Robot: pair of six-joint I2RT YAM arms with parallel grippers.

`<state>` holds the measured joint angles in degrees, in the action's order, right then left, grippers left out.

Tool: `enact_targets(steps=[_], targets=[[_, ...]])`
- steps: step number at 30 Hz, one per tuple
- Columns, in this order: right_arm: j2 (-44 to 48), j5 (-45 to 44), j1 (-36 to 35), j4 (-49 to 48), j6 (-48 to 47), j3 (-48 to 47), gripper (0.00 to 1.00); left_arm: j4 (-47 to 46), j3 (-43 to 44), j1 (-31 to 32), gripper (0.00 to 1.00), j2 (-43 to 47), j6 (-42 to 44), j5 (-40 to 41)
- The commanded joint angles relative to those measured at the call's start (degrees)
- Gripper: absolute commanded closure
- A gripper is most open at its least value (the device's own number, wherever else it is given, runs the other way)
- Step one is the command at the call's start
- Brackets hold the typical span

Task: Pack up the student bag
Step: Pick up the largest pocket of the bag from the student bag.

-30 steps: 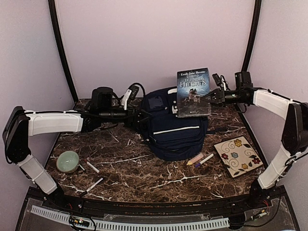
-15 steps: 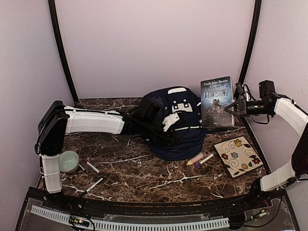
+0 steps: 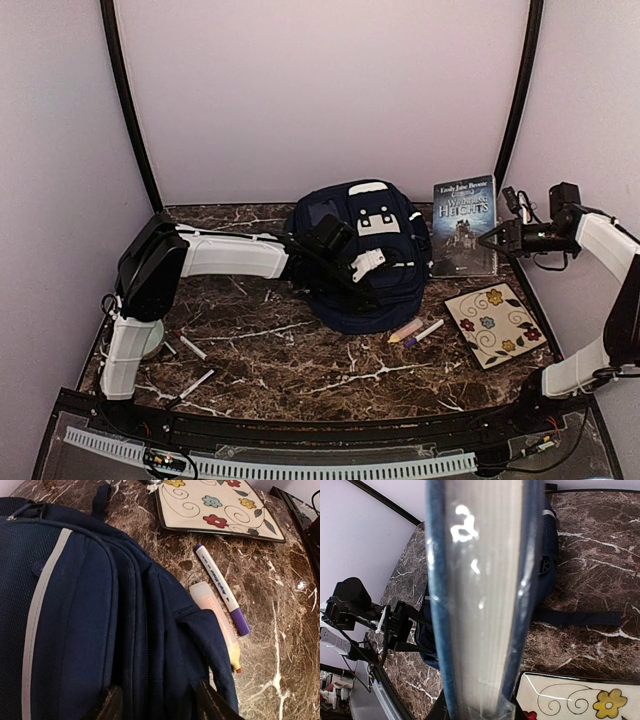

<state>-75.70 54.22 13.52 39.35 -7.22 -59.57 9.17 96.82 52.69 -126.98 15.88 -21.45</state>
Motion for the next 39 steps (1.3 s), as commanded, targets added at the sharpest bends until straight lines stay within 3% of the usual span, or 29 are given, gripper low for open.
enact_targets(steps=[1,6,9,14,20,34,39], targets=[[2.49,5.93,0.37,-6.44,-0.19,0.04,1.00,0.62,2.13,0.13,0.48,-1.24,-1.59,3.14],[2.31,5.93,0.42,-6.70,0.10,0.34,1.00,2.23,5.60,0.09,0.56,-4.15,-1.97,5.51],[2.63,5.73,0.46,-6.41,-0.07,0.11,1.00,3.38,7.21,0.14,0.64,-5.29,-1.84,6.13],[3.14,5.12,0.46,-5.25,-0.26,-0.18,1.00,4.48,8.68,0.05,0.86,-5.24,-1.77,6.87],[2.61,5.82,0.44,-2.84,2.76,-1.25,1.00,5.63,11.84,0.05,1.00,-3.56,-1.99,9.23],[-1.69,17.10,-0.08,11.17,-2.57,1.37,1.00,-2.47,17.55,-0.50,1.00,1.77,-0.22,28.30],[2.26,16.52,-3.43,9.13,-0.58,4.88,1.00,-6.31,18.58,-1.66,1.00,2.45,-1.08,32.01]])
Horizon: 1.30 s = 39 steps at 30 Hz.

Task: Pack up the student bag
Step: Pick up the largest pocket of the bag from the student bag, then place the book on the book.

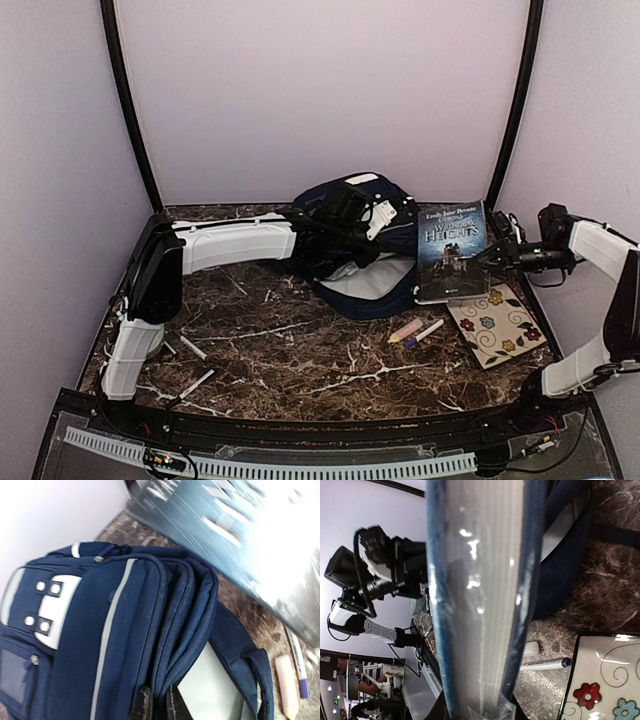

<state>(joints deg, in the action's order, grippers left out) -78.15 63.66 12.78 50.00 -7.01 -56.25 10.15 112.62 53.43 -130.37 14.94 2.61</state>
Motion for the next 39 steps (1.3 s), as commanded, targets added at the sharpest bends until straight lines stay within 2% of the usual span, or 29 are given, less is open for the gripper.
enact_targets(steps=[1,5,12,19,27,39], targets=[[5.73,6.89,-3.85,-2.68,0.24,2.27,1.00,-7.80,3.24,-2.88,1.00,5.83,-0.59,7.78],[8.86,4.14,-7.68,-6.64,4.46,5.75,1.00,-9.18,4.70,-4.17,1.00,6.11,-3.03,6.86],[9.93,2.84,-9.87,-7.44,5.09,7.82,1.00,-11.80,6.94,-4.25,1.00,7.49,-3.04,6.45],[3.49,3.44,-14.43,-9.84,6.48,5.97,1.00,-11.74,6.94,-4.30,1.00,10.09,-5.06,4.56],[-0.26,5.01,-16.90,-16.09,13.93,5.90,1.00,-14.01,1.96,-4.17,1.00,16.71,-7.98,1.60],[-15.67,9.93,-21.36,-16.13,15.01,-2.96,1.00,-17.02,-5.42,-3.21,1.00,20.95,-11.18,1.54]])
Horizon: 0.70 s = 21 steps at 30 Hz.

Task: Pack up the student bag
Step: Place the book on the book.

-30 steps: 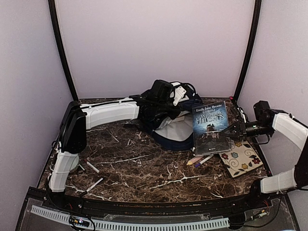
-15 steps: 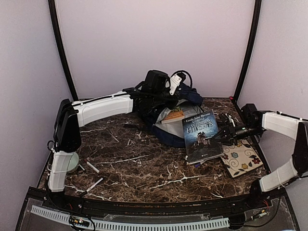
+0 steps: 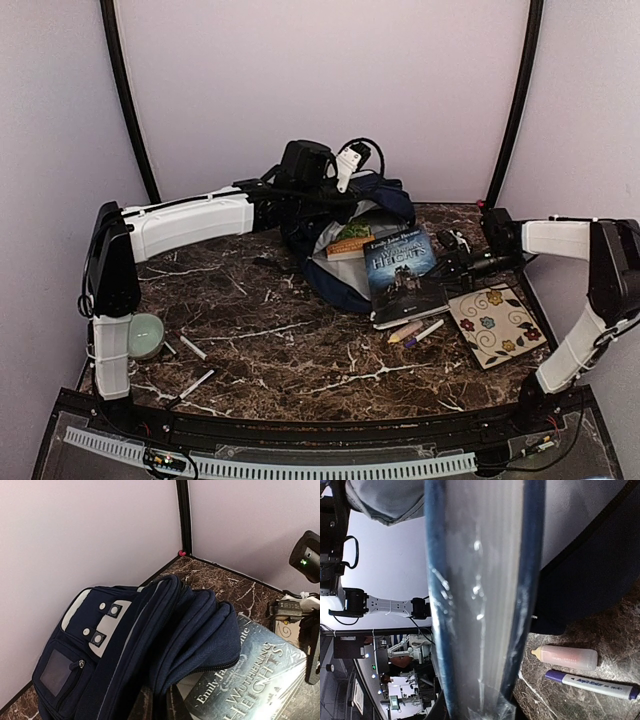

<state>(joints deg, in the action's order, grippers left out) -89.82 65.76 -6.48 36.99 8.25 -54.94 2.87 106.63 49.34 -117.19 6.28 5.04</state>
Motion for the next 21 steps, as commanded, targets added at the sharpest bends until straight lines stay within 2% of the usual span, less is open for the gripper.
enact_targets(steps=[1,6,15,21], targets=[[-5.69,8.07,-2.85,-2.89,-0.25,-5.43,1.00,-9.73,0.63,1.05,1.00,7.84,-2.58,-0.92],[-12.24,6.40,-7.55,-4.34,1.25,-10.69,1.00,-9.40,0.66,1.71,1.00,8.35,-2.14,0.49],[-18.77,5.91,-10.29,-40.73,27.22,-9.45,1.00,-9.49,-1.21,1.98,1.00,11.01,-0.63,1.70],[-24.67,2.75,-10.58,-59.29,42.38,-10.72,1.00,-10.48,-3.40,2.07,1.00,12.42,-0.79,0.76]])
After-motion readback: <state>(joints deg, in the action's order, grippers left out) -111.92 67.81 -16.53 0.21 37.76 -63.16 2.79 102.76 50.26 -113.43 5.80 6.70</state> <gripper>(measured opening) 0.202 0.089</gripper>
